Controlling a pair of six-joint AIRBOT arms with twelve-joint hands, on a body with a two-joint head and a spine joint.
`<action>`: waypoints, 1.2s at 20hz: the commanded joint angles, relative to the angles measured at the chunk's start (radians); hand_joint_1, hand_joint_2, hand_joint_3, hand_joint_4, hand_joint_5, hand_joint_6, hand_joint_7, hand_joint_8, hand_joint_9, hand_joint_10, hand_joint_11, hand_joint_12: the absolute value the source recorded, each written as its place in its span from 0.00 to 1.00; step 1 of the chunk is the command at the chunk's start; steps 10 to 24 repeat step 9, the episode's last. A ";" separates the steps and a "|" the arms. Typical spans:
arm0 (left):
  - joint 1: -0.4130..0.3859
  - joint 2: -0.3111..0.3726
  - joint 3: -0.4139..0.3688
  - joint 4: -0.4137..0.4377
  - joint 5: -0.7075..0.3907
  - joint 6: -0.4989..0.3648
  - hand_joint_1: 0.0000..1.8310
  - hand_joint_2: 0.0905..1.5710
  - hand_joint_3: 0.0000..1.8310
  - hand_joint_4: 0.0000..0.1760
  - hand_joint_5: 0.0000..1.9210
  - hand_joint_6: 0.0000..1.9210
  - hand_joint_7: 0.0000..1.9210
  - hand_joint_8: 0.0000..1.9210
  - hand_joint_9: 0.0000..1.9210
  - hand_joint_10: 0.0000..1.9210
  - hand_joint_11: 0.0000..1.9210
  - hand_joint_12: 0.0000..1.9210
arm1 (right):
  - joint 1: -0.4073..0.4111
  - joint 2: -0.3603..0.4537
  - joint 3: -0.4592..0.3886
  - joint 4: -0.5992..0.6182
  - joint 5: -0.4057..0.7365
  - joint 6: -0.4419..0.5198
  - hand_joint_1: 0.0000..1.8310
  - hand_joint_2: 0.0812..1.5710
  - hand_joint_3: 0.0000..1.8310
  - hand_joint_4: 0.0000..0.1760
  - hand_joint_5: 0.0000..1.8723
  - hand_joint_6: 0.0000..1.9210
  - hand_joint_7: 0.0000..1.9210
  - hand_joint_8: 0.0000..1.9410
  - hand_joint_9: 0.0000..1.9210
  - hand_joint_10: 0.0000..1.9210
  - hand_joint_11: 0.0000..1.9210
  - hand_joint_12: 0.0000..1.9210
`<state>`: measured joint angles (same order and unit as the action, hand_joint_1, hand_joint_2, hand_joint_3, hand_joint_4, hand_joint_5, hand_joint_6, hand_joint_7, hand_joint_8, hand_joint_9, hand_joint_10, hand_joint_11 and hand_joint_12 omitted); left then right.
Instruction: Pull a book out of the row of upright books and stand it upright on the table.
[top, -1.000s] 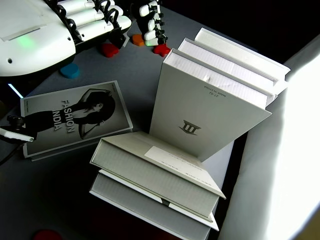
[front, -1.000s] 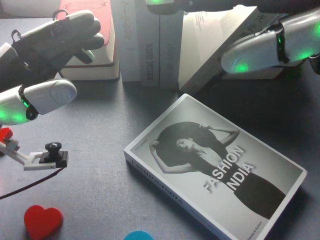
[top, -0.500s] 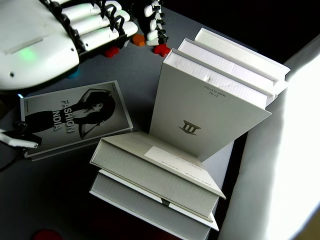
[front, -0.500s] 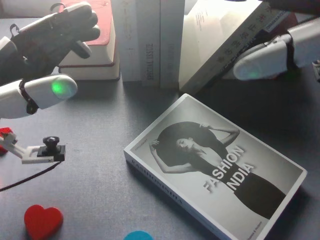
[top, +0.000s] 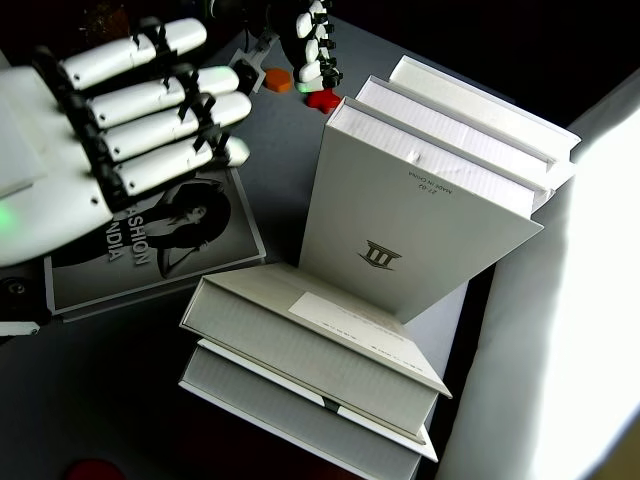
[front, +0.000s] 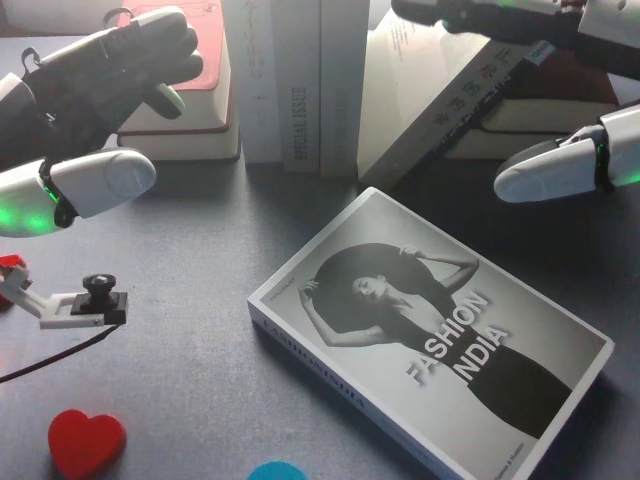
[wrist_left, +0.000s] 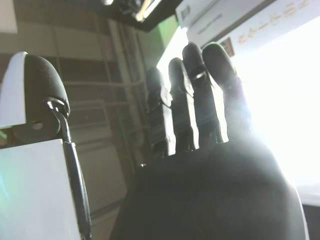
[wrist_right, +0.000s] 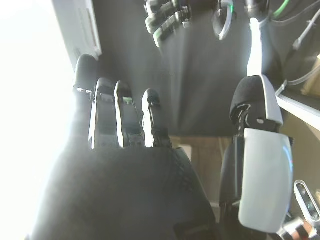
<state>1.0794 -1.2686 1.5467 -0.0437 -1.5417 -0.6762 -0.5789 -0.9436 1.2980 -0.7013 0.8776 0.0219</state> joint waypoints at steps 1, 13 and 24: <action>-0.006 0.001 -0.001 -0.031 -0.116 -0.011 0.54 0.58 0.00 0.19 0.26 0.00 0.23 0.00 0.13 0.26 0.00 0.89 | 0.009 0.000 -0.006 0.091 0.109 0.005 0.30 0.61 0.00 0.82 0.00 0.00 0.00 0.00 0.00 0.00 0.00 0.28; -0.002 -0.003 0.002 -0.040 -0.117 -0.011 0.53 0.58 0.00 0.17 0.25 0.00 0.23 0.01 0.09 0.42 0.00 0.92 | -0.019 0.009 -0.025 0.123 0.127 -0.012 0.32 0.60 0.00 0.57 0.00 0.00 0.00 0.00 0.02 0.00 0.00 0.34; -0.002 -0.003 0.002 -0.040 -0.117 -0.011 0.53 0.58 0.00 0.17 0.25 0.00 0.23 0.01 0.09 0.42 0.00 0.92 | -0.019 0.009 -0.025 0.123 0.127 -0.012 0.32 0.60 0.00 0.57 0.00 0.00 0.00 0.00 0.02 0.00 0.00 0.34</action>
